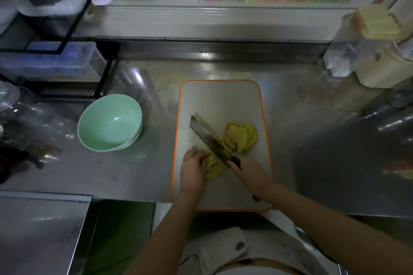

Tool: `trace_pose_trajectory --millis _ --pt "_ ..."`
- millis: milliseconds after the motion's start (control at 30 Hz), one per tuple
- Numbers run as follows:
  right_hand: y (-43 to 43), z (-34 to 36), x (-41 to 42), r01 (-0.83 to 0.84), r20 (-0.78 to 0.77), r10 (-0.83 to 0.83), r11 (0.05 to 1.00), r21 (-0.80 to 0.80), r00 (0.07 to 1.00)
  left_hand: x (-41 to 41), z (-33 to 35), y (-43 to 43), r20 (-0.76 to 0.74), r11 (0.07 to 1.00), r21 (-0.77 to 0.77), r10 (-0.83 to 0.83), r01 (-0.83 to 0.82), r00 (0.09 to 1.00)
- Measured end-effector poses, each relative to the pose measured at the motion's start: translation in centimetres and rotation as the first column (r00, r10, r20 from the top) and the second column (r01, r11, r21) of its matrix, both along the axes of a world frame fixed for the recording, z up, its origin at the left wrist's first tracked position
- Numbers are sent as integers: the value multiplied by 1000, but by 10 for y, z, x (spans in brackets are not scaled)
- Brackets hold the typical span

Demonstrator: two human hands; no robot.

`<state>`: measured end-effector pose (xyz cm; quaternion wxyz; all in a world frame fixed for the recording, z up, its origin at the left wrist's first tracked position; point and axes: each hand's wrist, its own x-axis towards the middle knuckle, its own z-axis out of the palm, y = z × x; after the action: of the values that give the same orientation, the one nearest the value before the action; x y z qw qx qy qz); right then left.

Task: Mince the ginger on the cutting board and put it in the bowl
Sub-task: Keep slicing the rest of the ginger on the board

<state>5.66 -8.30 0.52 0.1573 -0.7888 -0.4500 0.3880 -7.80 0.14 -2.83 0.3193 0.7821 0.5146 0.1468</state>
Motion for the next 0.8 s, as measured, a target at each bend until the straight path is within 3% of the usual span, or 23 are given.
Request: trace_pose_trajectory --millis 100,333,800 --pt "-1 -1 0 59 -15 -58 998 29 998 0 1 1 -11 1000 -9 -3 3 1000" --pt "-7 17 0 21 29 -24 995 102 999 -7 4 4 -64 996 -53 -78 74 995" --pt "-16 20 -12 -38 66 39 999 -28 997 -4 4 2 -47 1000 -19 -16 15 999"
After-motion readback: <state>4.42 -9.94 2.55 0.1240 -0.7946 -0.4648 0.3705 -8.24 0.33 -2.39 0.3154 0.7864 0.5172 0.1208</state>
